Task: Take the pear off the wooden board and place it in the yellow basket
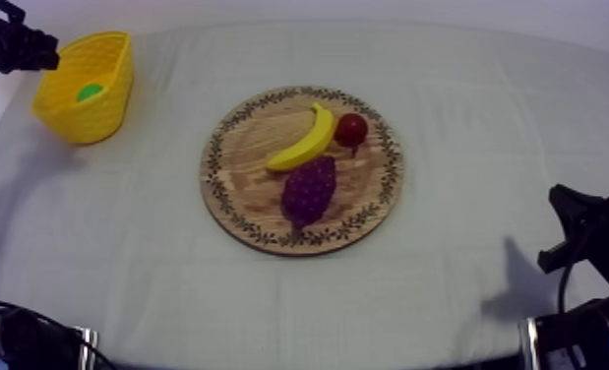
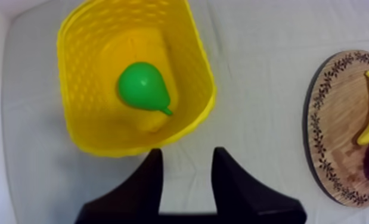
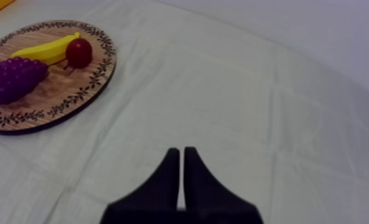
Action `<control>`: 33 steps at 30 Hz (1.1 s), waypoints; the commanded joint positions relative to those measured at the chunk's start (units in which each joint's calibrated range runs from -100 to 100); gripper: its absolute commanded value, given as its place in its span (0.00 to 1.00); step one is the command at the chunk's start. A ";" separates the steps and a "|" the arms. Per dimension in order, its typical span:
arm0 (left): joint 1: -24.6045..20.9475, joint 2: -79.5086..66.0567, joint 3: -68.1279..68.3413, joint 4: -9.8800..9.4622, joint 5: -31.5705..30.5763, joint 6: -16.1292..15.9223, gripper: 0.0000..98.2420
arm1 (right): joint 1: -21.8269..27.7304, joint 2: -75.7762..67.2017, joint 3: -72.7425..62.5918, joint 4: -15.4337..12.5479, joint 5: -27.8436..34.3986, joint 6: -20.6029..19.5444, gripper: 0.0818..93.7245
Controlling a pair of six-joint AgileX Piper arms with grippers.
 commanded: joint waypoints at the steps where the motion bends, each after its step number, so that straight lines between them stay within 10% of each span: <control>1: -0.07 -5.51 4.45 0.12 -1.28 -0.50 0.30 | -0.03 -0.04 -0.05 -0.01 0.04 -0.04 0.00; 33: 3.34 -60.09 53.10 -2.62 -25.24 -1.14 0.00 | -0.03 -0.04 -0.05 -0.01 0.04 -0.04 0.00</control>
